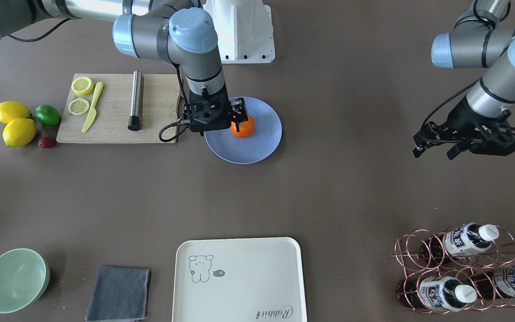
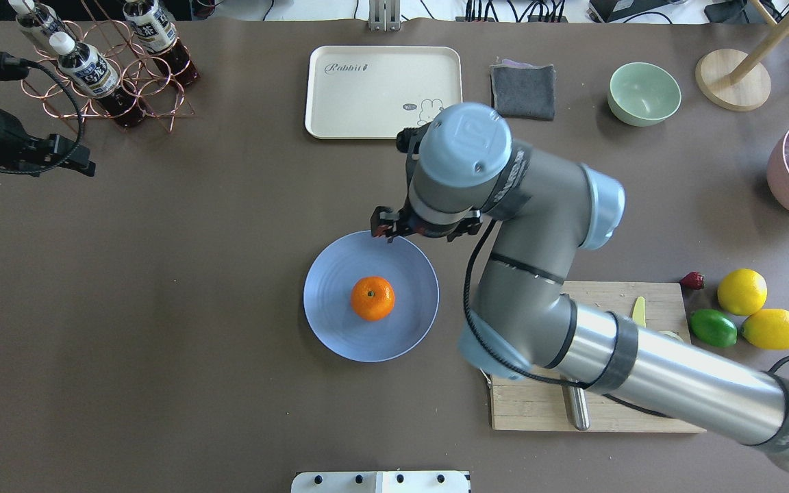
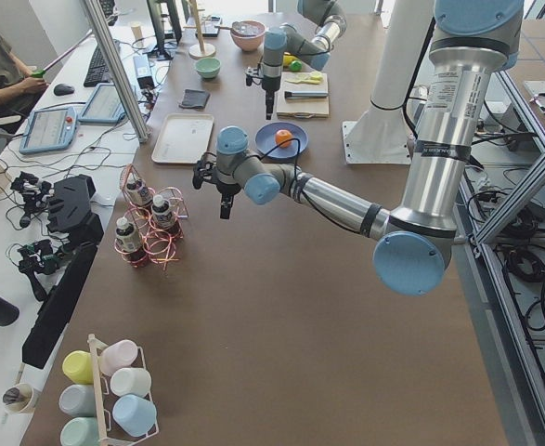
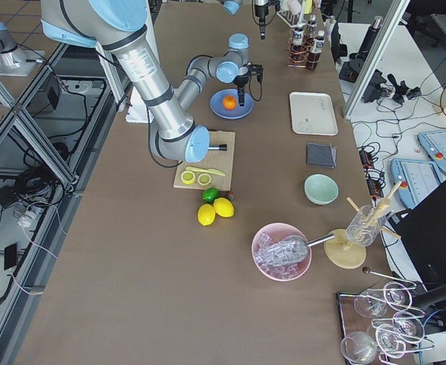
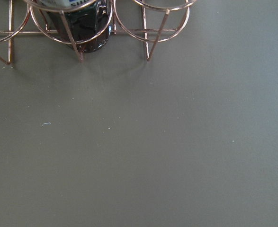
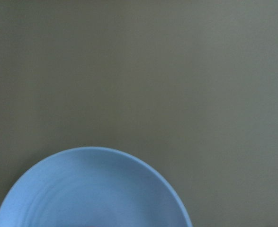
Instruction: Pick orange to plate
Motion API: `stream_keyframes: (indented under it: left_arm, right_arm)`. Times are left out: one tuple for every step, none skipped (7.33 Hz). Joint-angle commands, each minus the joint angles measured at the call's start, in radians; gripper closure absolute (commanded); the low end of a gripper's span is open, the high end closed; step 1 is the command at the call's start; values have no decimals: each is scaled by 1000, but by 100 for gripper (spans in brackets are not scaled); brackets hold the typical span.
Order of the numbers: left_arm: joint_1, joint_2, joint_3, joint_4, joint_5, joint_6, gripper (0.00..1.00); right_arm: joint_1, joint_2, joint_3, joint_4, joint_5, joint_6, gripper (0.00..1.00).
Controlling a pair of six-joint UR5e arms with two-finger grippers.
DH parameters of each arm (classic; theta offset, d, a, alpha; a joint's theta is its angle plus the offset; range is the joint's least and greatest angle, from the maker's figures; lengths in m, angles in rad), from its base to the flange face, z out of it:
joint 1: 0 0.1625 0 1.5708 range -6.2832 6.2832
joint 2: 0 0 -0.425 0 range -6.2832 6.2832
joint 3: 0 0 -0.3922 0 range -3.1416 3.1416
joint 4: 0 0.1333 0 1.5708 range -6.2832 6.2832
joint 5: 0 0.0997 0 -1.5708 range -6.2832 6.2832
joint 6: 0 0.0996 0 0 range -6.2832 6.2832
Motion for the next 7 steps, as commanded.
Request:
stream_keyframes:
  left_arm:
    - [-174,55,-15,137,-28,322,3]
    - [-254,79,-15,201,-80,469,3]
    - [-314,89,-10,236,-100,579,3]
    - [-348,110,-15,284,-103,665,3]
    - [-382,150,-4,292,-100,757,3]
    - [-390,165,-3,293,-105,753,3]
    - [-395,171,-4,290,-119,688,3]
  right_arm:
    - [289,-166,151,-123,205,-346,0]
    - [419,-252,147,-125,294,-508,0]
    - [542,-331,129,-130,365,-675,0]
    - [634,-390,94,-133,390,-779,0]
    - [714,-454,60,-133,388,-906,0]
    - [801,-496,-4,-133,390,-1048,0]
    - [865,-528,-41,-131,384,-1126,0]
